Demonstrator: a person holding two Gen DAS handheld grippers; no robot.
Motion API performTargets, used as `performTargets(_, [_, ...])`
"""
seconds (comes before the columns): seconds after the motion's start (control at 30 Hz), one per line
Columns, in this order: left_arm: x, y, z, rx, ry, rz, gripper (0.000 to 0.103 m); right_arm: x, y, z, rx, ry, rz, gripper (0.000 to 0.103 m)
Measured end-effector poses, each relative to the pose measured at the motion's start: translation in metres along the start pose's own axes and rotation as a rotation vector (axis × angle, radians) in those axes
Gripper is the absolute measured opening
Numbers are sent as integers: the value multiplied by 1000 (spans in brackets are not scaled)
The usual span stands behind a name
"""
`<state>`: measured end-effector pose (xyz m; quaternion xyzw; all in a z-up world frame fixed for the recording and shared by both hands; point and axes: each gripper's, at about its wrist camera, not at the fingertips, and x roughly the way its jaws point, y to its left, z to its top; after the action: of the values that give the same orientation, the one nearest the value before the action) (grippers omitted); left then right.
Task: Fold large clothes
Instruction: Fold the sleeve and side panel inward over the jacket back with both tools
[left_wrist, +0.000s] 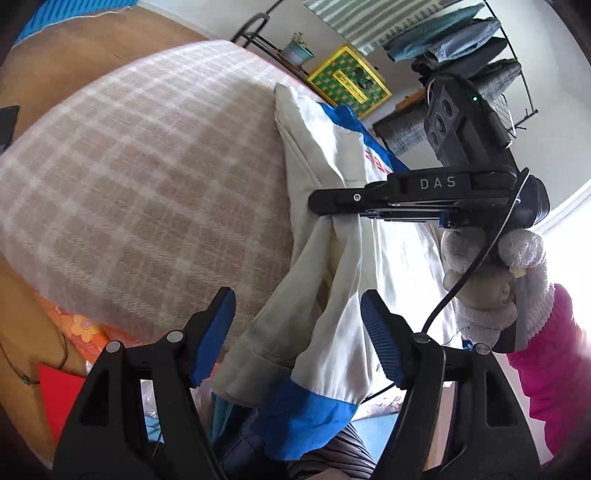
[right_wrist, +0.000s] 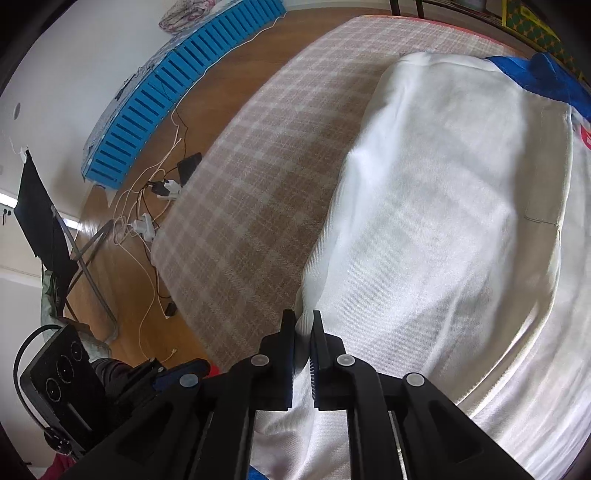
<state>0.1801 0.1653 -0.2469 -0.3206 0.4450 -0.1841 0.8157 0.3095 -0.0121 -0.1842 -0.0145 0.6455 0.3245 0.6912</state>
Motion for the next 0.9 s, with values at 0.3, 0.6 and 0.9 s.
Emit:
performTargets(0.3, [19,7,1,-29,114,-91,11,3,0,4,-11,3,23,4])
performTargets(0.6, [-4,-35,-9,53,12,-65,7,-16,-14,53,-29,-116,-89,57])
performTargets(0.9, [-3,-76,-6,170,-3,-8,6,28,-24,102,15,-25,-273,49])
